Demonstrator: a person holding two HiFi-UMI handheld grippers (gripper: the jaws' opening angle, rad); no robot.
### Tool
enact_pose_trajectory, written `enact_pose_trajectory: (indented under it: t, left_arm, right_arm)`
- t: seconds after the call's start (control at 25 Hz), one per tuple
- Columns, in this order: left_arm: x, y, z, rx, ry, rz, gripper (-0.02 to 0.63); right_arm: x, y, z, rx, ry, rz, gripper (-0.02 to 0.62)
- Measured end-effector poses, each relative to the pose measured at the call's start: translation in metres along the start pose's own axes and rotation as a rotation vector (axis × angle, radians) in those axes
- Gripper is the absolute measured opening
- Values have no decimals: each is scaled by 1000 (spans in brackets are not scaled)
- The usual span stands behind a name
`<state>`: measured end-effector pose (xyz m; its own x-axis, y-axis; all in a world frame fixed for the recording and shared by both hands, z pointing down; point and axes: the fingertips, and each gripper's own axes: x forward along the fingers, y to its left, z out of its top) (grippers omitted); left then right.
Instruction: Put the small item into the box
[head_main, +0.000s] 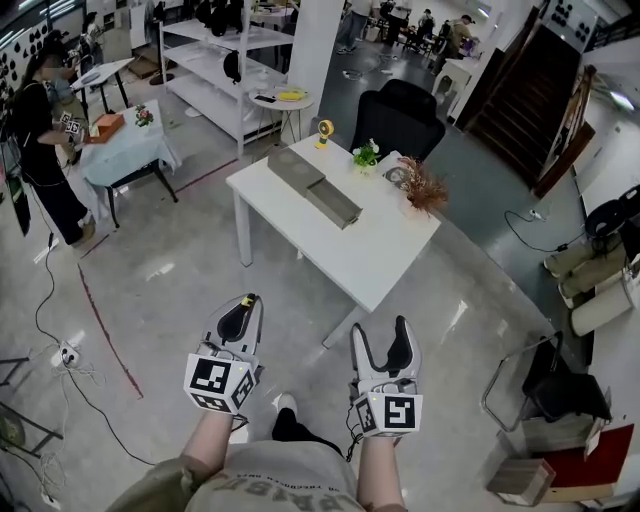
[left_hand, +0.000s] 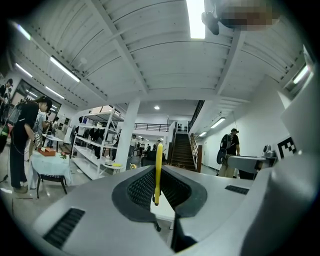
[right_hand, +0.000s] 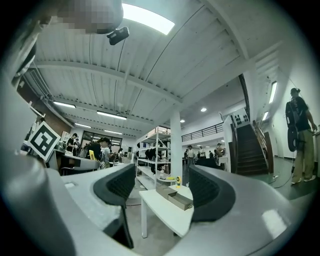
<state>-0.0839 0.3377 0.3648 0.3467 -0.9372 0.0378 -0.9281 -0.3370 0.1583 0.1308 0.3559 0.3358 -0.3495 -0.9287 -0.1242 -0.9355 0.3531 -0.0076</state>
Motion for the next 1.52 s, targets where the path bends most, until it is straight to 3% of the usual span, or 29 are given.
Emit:
enact_pose_trajectory:
  t: [0.4, 0.88, 1.16, 1.52]
  left_arm:
    - [92, 5, -3, 3, 0, 39, 32]
    - [154, 36, -31, -30, 71, 78, 32]
    - [217, 58, -40, -46, 98, 39, 32]
    - [319, 108, -17, -37, 91, -22, 31]
  right_arm:
    - [80, -63, -15, 41, -9, 38, 328]
    - [141, -83, -52, 90, 43, 61, 328]
    - [193, -100, -70, 95, 55, 43, 328]
    - [296, -115, -73, 90, 37, 15, 328]
